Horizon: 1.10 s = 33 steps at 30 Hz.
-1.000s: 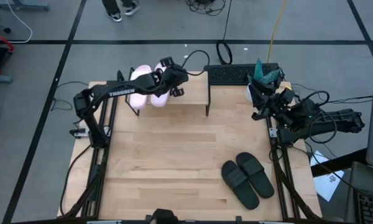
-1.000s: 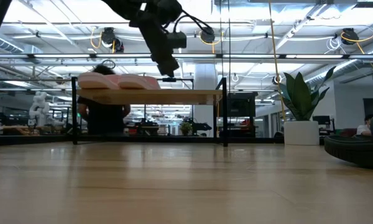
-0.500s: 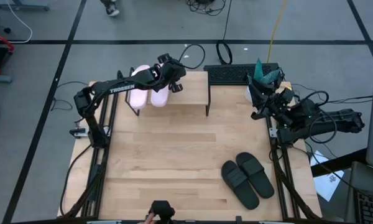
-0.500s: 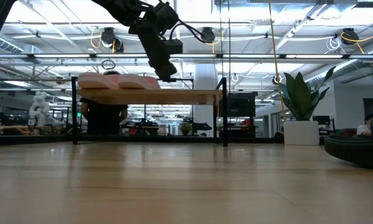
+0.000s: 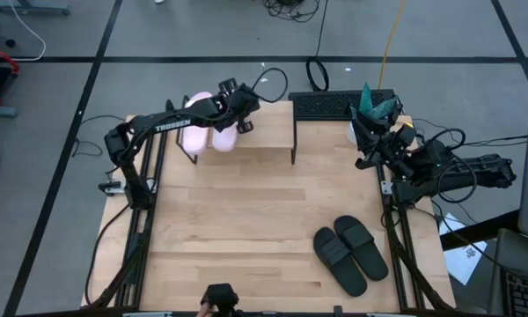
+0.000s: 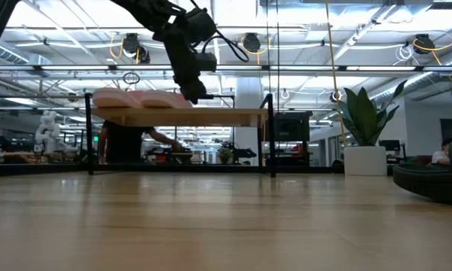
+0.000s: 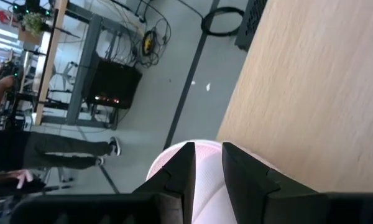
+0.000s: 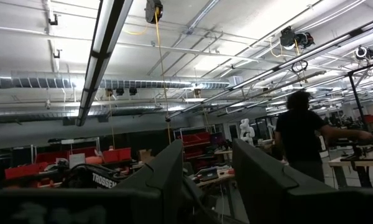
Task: Pick and place slides into the shelf
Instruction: Put the pink slipper on the shelf, then put the right black slipper on the shelf
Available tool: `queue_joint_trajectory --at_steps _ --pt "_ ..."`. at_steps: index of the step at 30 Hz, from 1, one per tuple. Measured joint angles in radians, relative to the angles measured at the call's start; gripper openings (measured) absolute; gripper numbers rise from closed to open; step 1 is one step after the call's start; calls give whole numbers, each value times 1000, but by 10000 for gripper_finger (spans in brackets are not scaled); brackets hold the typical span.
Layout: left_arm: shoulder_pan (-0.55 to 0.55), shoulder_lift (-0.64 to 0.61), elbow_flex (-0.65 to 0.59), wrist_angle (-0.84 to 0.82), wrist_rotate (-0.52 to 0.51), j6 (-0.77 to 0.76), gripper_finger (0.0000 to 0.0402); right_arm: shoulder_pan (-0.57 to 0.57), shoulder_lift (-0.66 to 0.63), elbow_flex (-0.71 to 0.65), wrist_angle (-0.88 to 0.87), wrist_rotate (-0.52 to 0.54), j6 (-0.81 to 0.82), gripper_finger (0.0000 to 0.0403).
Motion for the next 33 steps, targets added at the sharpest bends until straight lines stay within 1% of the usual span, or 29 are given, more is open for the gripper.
queue_joint_trajectory --at_steps 7,18,21,25,29,31,33 --pt "2 0 0 -19 -74 -2 86 0 0 0 0 0 0 130" --pt "-3 0 0 -18 -124 -2 86 0 0 0 0 0 -7 130" --pt "-17 0 21 -24 -151 -1 86 0 0 0 0 1 -8 130" --pt "-60 0 109 -21 -197 10 86 0 0 0 0 4 -12 130" --pt "-120 0 249 -36 -203 15 86 0 0 0 0 4 -12 130" --pt "-153 0 331 -82 -204 12 86 0 0 0 0 4 -13 130" --pt "-183 0 409 -167 -205 -8 86 0 0 0 -10 3 -25 130"
